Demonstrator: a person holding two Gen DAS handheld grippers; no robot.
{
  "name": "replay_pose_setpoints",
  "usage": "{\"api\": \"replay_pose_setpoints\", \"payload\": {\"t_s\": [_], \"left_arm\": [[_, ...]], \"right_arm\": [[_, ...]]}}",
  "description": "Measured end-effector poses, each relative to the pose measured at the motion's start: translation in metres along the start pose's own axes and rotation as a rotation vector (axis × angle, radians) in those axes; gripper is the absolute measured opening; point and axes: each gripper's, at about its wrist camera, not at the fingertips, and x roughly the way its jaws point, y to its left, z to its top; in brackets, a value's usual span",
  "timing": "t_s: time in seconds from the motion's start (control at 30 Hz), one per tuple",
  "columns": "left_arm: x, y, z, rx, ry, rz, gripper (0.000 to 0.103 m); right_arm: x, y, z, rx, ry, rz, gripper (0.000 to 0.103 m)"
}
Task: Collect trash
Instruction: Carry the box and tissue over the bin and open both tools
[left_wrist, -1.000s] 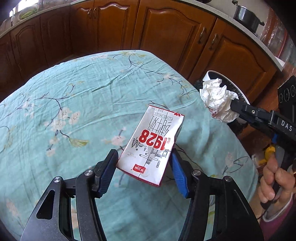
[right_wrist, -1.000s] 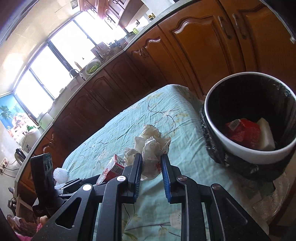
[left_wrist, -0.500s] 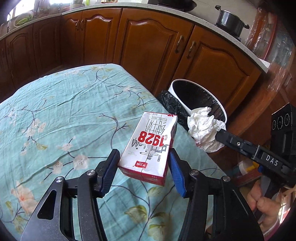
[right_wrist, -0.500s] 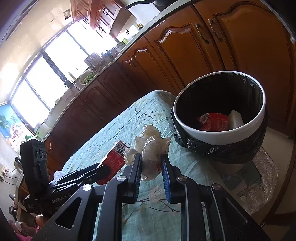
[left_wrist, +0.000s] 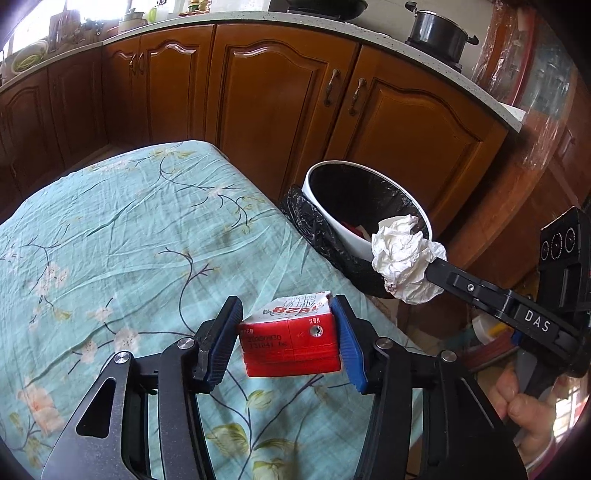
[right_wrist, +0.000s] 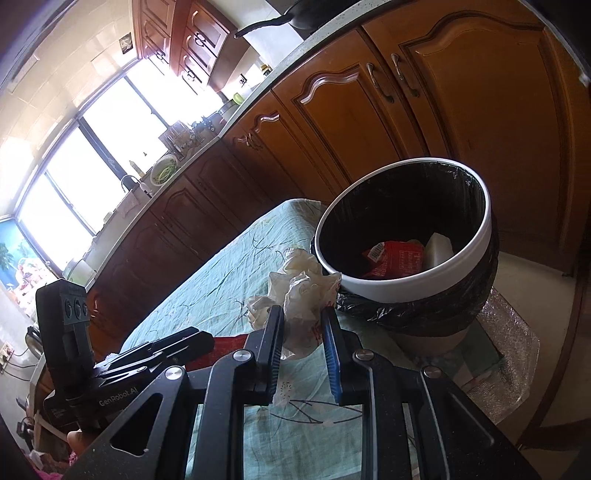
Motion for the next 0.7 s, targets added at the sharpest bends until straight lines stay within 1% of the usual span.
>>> {"api": "replay_pose_setpoints", "payload": {"t_s": [0.27,0.7], "left_arm": [[0.0,-0.008,0.007,0.02,-0.013,0.004,0.049],[0.004,-0.032,0.038,0.069,-0.042,-0.008,0.049]], "right_arm": [[-0.007,-0.008,0.007,0.012,-0.019,0.0,0.021],[-0.021,-0.023,0.021,0.025,-0.06,-0.025,0.021]]}}
